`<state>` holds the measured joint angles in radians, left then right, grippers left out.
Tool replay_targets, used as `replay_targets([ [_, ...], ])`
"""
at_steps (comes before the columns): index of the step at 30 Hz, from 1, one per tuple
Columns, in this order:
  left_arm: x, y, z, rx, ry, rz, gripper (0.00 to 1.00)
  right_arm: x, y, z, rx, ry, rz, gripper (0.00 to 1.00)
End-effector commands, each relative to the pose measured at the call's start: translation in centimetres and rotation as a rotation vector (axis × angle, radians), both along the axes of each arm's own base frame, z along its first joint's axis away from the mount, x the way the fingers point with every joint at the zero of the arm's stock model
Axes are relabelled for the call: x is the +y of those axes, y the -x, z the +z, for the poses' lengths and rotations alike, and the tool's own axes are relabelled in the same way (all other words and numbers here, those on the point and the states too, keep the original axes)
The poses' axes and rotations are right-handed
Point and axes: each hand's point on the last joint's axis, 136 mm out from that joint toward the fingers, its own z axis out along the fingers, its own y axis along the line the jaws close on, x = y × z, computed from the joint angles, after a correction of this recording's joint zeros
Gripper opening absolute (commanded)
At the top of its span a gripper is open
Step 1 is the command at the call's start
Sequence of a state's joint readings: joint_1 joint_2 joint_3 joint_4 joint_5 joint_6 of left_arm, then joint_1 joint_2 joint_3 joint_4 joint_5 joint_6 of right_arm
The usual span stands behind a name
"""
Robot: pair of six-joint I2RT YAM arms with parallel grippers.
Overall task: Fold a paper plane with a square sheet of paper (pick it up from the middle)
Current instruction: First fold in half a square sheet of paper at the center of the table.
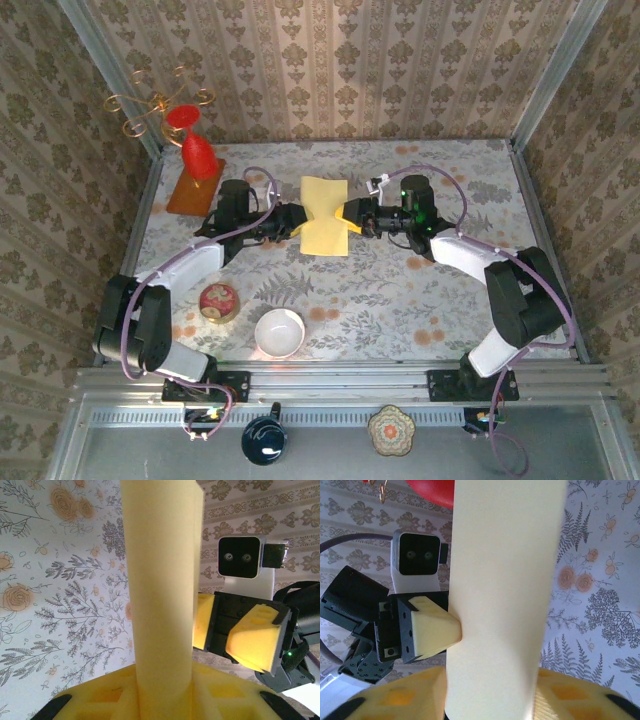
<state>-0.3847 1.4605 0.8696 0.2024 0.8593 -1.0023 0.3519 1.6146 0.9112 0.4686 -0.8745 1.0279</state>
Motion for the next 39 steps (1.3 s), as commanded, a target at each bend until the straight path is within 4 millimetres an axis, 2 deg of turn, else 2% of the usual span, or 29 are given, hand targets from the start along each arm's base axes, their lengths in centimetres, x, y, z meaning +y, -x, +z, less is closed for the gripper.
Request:
replay_targets([
  [1, 0.2, 0.1, -1.0, 0.017, -0.019, 0.001, 0.29, -0.2, 0.2, 0.1, -0.004, 0.001, -0.004, 0.36],
  [7, 0.2, 0.1, -1.6, 0.033, -0.025, 0.005, 0.3, -0.7, -0.1, -1.4, 0.029, 0.069, -0.034, 0.18],
  [11, 0.3, 0.1, -2.0, 0.043, -0.029, 0.008, 0.33, -0.8, -0.1, -1.7, 0.033, 0.094, -0.035, 0.07],
  [14, 0.5, 0.0, -2.1, 0.045, -0.045, 0.021, 0.43, -1.1, -0.2, -1.8, 0.029, 0.12, -0.046, 0.0],
  [21, 3.4, -0.4, -3.5, 0.032, -0.234, 0.112, 0.77, -4.5, -0.2, -1.1, 0.017, 0.211, -0.127, 0.0],
  [26, 5.8, -0.7, -4.8, 0.028, -0.337, 0.198, 0.9, -7.0, 0.7, -0.2, 0.006, 0.355, -0.157, 0.0],
  [27, 6.1, -0.6, -4.9, 0.029, -0.343, 0.211, 0.98, -7.2, 0.8, 0.2, 0.001, 0.38, -0.158, 0.0],
  [29, 6.5, -0.6, -5.1, 0.024, -0.351, 0.224, 1.0, -7.5, 1.0, 0.9, -0.006, 0.406, -0.16, 0.0],
  [32, 6.9, -0.6, -5.1, 0.006, -0.364, 0.233, 1.0, -7.3, 1.0, 1.6, -0.007, 0.426, -0.158, 0.0],
  [34, 7.0, -0.6, -5.1, -0.002, -0.366, 0.235, 1.0, -6.5, 0.9, 1.5, -0.005, 0.439, -0.142, 0.0],
  [39, 6.8, -0.4, -5.4, 0.0, -0.358, 0.232, 1.0, -3.6, 0.2, -0.9, 0.028, 0.495, -0.093, 0.0],
])
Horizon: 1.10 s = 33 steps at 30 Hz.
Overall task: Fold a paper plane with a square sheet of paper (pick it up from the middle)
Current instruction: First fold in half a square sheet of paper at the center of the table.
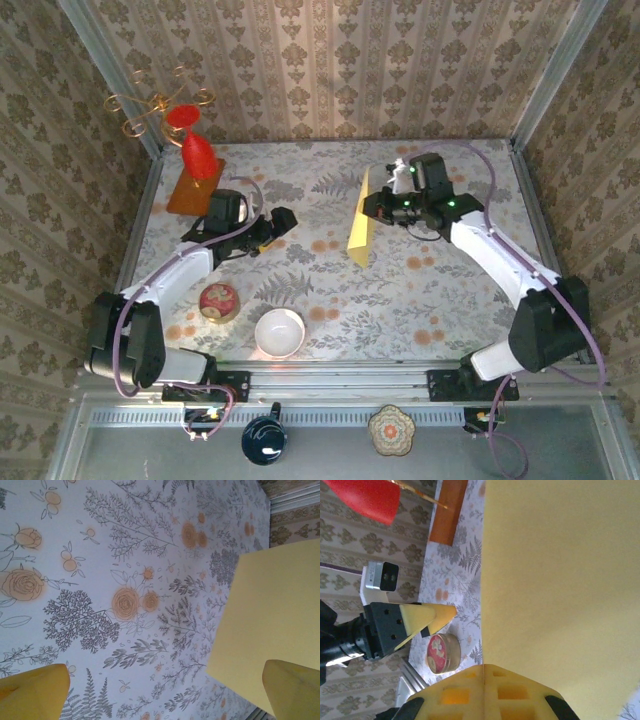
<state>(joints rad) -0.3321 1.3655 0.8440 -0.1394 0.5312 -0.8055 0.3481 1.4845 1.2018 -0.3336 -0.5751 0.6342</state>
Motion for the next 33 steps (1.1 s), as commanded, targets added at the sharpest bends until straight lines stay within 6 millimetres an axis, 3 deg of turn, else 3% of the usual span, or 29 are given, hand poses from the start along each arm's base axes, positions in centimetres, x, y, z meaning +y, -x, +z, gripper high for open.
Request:
replay_targets([
  [1, 0.2, 0.4, -0.1, -0.019, -0.016, -0.008, 1.0, 1.4, 0.0, -3.2, 0.076, 0.07, 0.02, 0.0],
  [6, -0.5, 0.7, -0.9, 0.003, -0.015, -0.027, 1.0, 4.8, -0.7, -6.4, 0.149, -0.006, 0.069, 0.0],
  [12, -1.8, 1.1, -1.9, 0.023, -0.012, -0.052, 0.98, 6.1, -0.8, -8.6, 0.193, -0.121, 0.083, 0.0],
  [19, -3.9, 1.5, -3.6, 0.057, -0.021, -0.093, 0.94, 4.9, 0.6, -12.4, 0.263, -0.114, 0.043, 0.0],
  [21, -5.3, 2.2, -4.2, 0.067, -0.029, -0.133, 0.91, 4.6, 0.8, -13.4, 0.278, -0.097, 0.035, 0.0],
  [33, -7.7, 2.5, -6.8, 0.118, -0.072, -0.185, 0.87, 3.4, 1.2, -17.3, 0.337, -0.005, -0.007, 0.0],
])
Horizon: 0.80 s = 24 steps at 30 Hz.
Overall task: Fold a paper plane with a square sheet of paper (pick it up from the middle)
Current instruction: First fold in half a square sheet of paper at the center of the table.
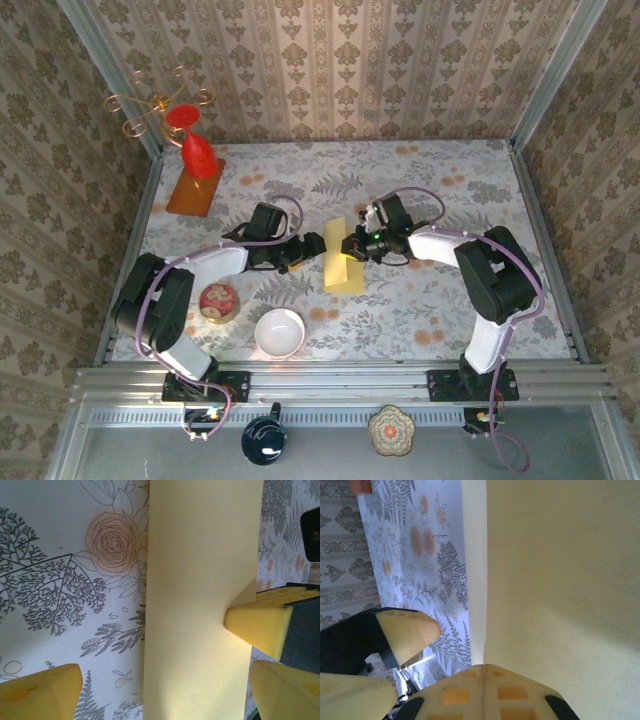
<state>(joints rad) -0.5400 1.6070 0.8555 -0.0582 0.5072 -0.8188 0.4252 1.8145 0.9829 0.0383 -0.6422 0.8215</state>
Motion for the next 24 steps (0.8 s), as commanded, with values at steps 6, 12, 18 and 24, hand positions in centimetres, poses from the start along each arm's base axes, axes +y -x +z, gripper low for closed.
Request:
replay_targets([
  [6, -1.5, -0.4, -0.5, 0.002, -0.021, -0.032, 0.84, -1.2, 0.4, -2.6, 0.04, 0.065, -0.03, 0.0],
  [12, -1.8, -0.1, -1.2, 0.009, -0.061, -0.065, 0.8, -1.7, 0.5, -3.4, 0.065, 0.079, -0.049, 0.0],
  [18, -2.4, 0.0, -1.5, 0.014, -0.073, -0.095, 0.79, -1.9, 0.5, -3.6, 0.073, 0.082, -0.056, 0.0],
  [24, -3.2, 0.1, -2.2, 0.03, -0.095, -0.133, 0.71, -2.1, 0.6, -3.6, 0.079, 0.085, -0.057, 0.0],
])
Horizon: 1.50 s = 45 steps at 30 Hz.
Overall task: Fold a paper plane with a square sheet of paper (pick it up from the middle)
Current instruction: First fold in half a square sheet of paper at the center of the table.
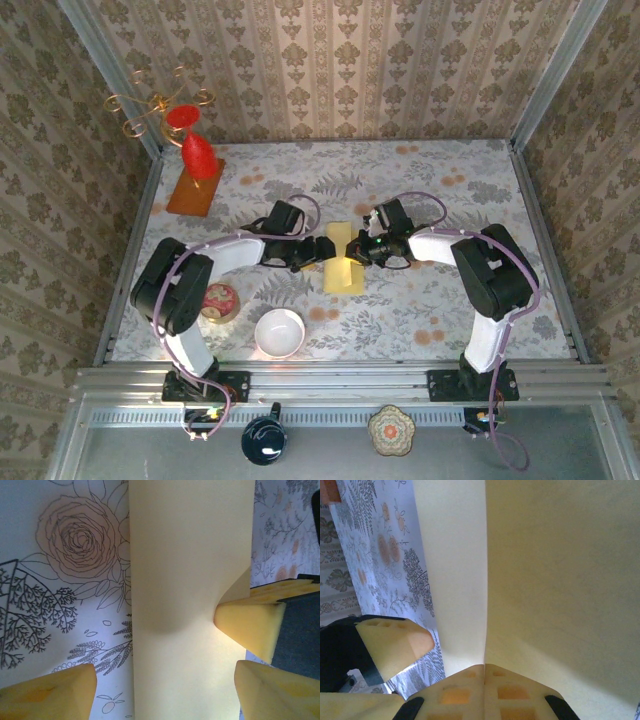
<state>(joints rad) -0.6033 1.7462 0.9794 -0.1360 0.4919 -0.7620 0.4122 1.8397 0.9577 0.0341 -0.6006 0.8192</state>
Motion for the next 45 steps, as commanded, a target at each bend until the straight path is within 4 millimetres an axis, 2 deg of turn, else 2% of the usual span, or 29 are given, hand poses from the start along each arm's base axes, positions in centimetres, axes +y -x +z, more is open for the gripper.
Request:
replay_targets([
  [1, -0.7, 0.0, -0.3, 0.001, -0.028, -0.043, 0.69, -0.8, 0.6, -1.4, 0.046, 0.033, -0.019, 0.0],
  [7, -1.6, -0.6, -0.8, 0.004, -0.052, -0.062, 0.58, -1.5, 0.8, -1.4, 0.05, 0.041, -0.031, 0.0],
  [23, -1.6, -0.5, -3.2, 0.03, -0.196, -0.07, 0.42, -2.4, 1.0, -1.5, 0.061, 0.043, -0.044, 0.0],
  [28, -1.2, 0.0, -4.8, 0.048, -0.277, -0.07, 0.39, -3.3, 1.1, -0.4, 0.049, 0.05, -0.066, 0.16],
  [32, -0.8, 0.7, -6.7, 0.063, -0.357, -0.084, 0.36, -5.4, 1.2, 1.0, 0.015, 0.089, -0.109, 0.32],
  [38, -0.8, 2.2, -9.3, 0.097, -0.424, -0.12, 0.36, -7.8, 1.6, 1.6, -0.023, 0.163, -0.151, 0.34],
  [45, -0.5, 3.6, -11.5, 0.129, -0.498, -0.169, 0.37, -8.0, 1.4, 1.1, -0.023, 0.179, -0.144, 0.33],
])
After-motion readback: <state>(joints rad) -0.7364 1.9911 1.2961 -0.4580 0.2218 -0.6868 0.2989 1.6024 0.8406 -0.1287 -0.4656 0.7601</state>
